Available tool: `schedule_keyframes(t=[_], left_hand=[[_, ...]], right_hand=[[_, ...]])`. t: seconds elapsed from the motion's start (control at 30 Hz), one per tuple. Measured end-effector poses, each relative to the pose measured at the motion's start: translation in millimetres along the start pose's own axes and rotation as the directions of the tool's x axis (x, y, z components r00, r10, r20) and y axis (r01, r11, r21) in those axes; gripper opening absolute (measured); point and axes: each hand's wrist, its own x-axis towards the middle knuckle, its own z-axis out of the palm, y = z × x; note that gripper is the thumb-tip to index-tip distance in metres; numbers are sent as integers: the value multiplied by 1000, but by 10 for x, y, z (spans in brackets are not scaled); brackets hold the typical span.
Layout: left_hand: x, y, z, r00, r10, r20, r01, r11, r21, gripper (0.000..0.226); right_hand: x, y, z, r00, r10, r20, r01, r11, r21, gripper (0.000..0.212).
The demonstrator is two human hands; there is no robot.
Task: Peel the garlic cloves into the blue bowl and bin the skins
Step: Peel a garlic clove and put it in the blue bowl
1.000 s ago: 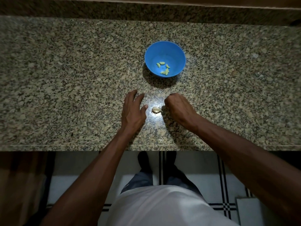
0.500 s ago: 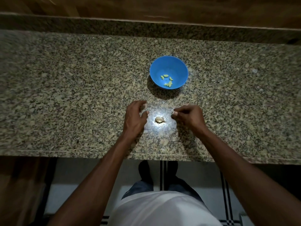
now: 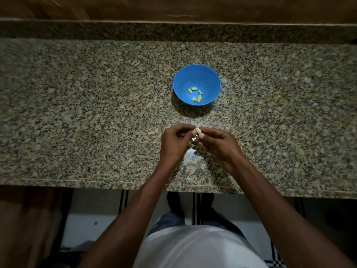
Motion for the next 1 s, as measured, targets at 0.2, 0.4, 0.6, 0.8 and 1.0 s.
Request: schedule_keyframes(t=[0.2,0.4,0.6,0.8,1.0], left_hand=[[-29,-14,44,998,-17,-63,18,1000,8,10],[-98,-12,72,992,-41,-119,43,999,13,12],[-126,-25,96,996,14,-88,-1,989,148,9],[-124,24,163,997,50,-53,-36,969,245,8],[-187,-60,229,1000,0,0,0,964,266,7]], right_hand=[[30,27,-18,1000,12,15,-11,999,-32,28],[6,-16,-48,996,-78,34,82,988,-128,22],[34,-45,-94,990,-114,87,130,971,-202,22],[112,-53,-147,998,-39,52,48,983,-177,20],[159,20,-258,999,46,9,-45,992,-122,25]])
